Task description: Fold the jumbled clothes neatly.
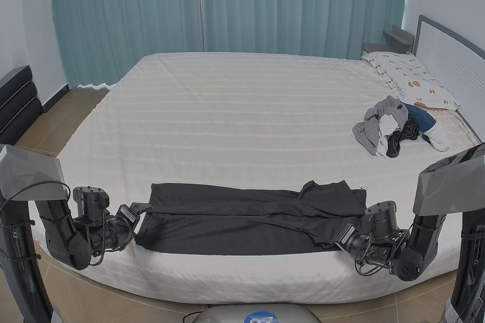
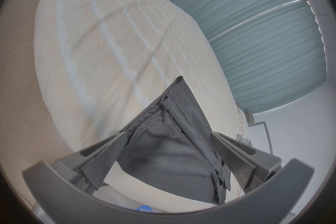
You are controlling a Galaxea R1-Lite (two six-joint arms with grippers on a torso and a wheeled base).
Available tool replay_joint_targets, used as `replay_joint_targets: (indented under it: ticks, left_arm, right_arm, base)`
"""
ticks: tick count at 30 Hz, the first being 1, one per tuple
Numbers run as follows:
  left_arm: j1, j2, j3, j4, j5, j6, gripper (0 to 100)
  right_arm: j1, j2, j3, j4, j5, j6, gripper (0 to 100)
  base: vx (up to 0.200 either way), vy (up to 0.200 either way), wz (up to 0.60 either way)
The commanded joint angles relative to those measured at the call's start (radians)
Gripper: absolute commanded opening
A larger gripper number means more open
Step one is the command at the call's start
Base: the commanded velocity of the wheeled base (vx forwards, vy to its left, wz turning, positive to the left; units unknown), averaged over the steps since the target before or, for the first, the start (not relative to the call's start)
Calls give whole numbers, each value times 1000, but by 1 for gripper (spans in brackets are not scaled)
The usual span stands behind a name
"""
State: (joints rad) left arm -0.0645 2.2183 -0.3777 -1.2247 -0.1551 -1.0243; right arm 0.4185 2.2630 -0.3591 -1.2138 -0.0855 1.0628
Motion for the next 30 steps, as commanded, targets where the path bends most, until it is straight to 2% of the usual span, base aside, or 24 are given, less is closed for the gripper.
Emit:
replay_joint_targets:
  ticks: [1,9,10,15,21,25,30]
  left_arm:
    - [0,3,0,1,0,0,100]
    - [0,3,0,-1,0,0,100]
    - [0,3,0,-1,0,0,100]
    - [-1,4,0,-1,0,1,100]
    - [-1,4,0,1,0,3,100]
    - [0,4,0,1,0,3,100]
    - [-1,4,0,-1,2,3,100]
  right_arm:
    - [2,-3,16,2,0,-12,0]
    - [0,13,23,2,-2,-52,0]
    - [-1,13,23,-1,-5,-55,100]
    - [-20,-33,39,-26,-11,-70,100]
    - [-96,-105,65,-33,1,-98,100]
    - [-138,-85,63,-33,3,-141,100]
    - [-152,-25,49,-35,3,-153,100]
  base:
    - [0,0,0]
    - [0,0,0]
    - [0,0,0]
    - [0,0,0]
    - [0,0,0]
    - [0,0,0]
    - [0,0,0]
